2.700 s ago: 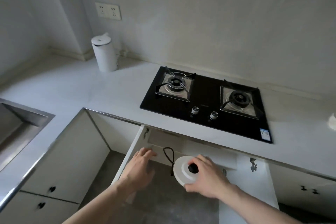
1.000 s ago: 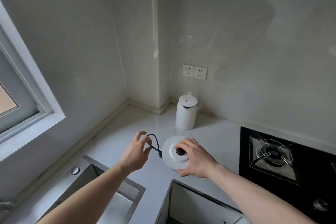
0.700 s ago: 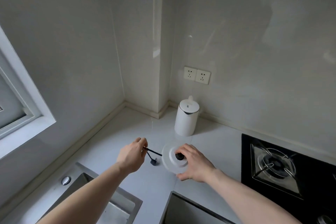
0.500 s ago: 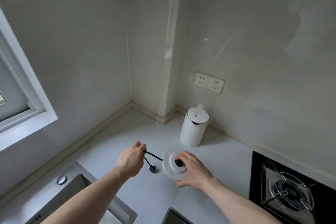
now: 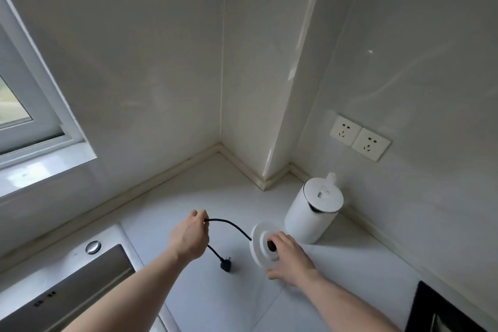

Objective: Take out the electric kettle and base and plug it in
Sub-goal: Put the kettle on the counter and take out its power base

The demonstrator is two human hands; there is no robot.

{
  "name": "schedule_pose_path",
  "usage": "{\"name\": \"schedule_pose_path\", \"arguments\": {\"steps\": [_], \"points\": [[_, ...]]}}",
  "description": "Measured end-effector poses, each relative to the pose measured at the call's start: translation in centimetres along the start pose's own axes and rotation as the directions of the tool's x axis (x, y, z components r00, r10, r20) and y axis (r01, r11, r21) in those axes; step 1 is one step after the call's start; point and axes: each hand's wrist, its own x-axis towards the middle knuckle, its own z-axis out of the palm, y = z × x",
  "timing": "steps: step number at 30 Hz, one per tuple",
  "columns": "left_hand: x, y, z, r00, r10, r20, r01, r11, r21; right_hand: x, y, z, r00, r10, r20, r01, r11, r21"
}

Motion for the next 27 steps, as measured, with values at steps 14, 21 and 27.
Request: {"name": "schedule_pose_path", "arguments": {"steps": [14,21,27], "points": [[1.5,2.6,3.5,0.951,0.162,0.262,-0.159,0.987,-0.034,6.5,0.2,2.2,0.989,0.146,-0.017,-0.147,0.984,-0.105],[0.3,4.6,6.6,0.813,0.244,0.529,-0.329,0.942,0.071,6.7,1.1,2.8,0.982,0.181,-0.046,-0.184,0.979,-0.09],[0.6,6.7,7.7,0.773,0.263,0.577,-0.384,0.918,0.096,6.8,1.9,3.0,0.953,0.304,-0.012,-0.304,0.951,-0.058]]}}
